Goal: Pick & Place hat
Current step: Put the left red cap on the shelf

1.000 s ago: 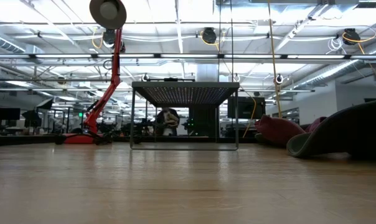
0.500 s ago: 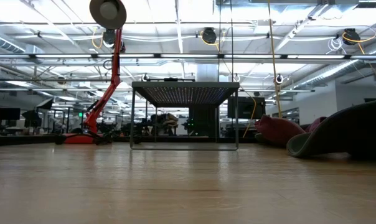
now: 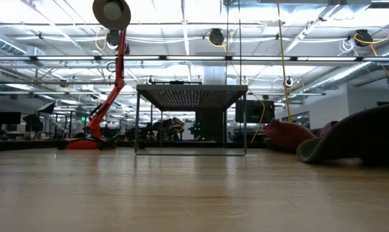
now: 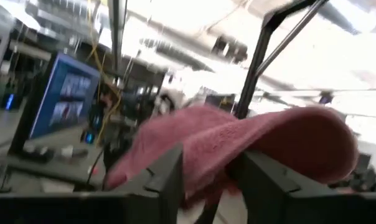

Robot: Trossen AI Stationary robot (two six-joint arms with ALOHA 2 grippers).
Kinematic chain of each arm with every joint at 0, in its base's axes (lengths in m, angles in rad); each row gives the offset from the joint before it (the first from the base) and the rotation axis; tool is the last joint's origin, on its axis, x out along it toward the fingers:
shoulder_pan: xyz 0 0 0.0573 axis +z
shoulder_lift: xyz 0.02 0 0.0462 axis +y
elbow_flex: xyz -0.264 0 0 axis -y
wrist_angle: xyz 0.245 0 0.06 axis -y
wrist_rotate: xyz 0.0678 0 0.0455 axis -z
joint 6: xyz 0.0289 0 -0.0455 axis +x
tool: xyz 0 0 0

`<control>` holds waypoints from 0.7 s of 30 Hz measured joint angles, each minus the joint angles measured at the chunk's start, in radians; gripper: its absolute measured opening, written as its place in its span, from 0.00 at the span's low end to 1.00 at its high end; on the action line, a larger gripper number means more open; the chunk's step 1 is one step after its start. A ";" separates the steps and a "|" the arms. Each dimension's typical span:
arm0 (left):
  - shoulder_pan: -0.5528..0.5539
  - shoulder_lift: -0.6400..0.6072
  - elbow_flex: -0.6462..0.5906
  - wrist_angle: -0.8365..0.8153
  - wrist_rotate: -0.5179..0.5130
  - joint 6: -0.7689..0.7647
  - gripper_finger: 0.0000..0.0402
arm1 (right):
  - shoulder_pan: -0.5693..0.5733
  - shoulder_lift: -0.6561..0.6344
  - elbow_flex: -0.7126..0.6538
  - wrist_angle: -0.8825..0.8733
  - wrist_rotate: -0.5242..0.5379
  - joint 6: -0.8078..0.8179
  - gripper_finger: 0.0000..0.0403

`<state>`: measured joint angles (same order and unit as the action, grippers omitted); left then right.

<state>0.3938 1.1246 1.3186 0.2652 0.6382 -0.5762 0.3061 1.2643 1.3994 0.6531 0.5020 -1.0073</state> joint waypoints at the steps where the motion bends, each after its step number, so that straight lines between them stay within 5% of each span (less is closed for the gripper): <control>1: -0.001 -0.001 0.000 -0.034 0.004 0.009 0.41 | 0.002 -0.006 0.000 -0.006 0.002 0.000 0.08; 8: -0.001 -0.014 0.000 -0.267 -0.047 0.060 0.50 | 0.033 -0.030 0.000 -0.074 0.083 -0.054 0.08; 16: -0.001 -0.043 0.000 -0.499 -0.226 0.059 0.44 | 0.070 -0.030 0.000 -0.075 0.220 -0.165 0.08; 21: -0.004 -0.065 0.000 -0.575 -0.248 0.044 0.39 | 0.069 -0.030 0.000 -0.074 0.303 -0.164 0.08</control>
<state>0.3898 1.0600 1.3186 -0.3094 0.3903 -0.5327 0.3752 1.2339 1.3994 0.5788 0.8046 -1.1714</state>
